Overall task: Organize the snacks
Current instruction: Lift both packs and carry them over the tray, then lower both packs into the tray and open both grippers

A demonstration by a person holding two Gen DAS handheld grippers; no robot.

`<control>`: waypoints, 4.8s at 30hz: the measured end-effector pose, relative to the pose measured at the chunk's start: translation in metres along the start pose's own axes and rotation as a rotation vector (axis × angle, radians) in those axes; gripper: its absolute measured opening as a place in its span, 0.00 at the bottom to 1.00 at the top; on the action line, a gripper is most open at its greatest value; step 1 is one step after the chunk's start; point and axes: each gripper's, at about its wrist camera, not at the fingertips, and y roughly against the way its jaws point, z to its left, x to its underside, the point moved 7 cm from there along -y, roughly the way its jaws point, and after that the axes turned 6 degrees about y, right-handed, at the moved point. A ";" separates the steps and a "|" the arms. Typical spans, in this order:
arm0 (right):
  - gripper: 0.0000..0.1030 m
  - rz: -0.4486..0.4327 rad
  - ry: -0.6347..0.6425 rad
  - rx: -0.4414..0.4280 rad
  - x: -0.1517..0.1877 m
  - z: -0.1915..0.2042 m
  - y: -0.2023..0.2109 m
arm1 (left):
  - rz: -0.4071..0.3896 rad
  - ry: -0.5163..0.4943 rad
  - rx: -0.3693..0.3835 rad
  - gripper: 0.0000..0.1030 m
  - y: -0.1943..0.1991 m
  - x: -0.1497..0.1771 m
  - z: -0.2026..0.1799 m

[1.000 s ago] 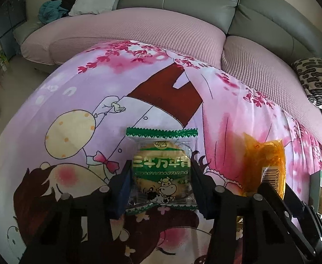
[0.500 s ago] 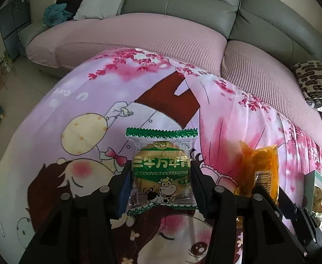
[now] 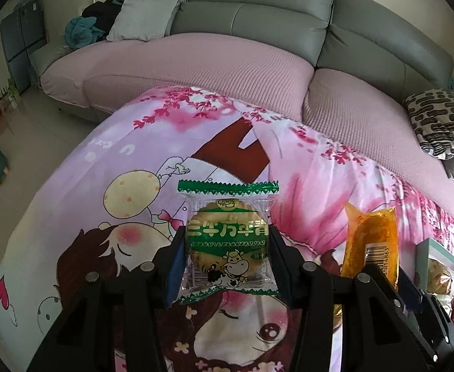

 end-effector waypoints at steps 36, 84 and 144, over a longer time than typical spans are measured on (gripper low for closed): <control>0.39 -0.176 -0.429 0.304 0.061 -0.234 0.172 | -0.037 -0.324 0.258 0.50 0.077 0.088 -0.192; 0.40 -0.151 -0.500 0.224 0.090 -0.276 0.174 | 0.041 -0.500 0.334 0.50 0.065 0.169 -0.298; 0.76 -0.108 -0.415 0.295 0.083 -0.267 0.171 | 0.002 -0.348 0.104 0.84 0.057 0.126 -0.238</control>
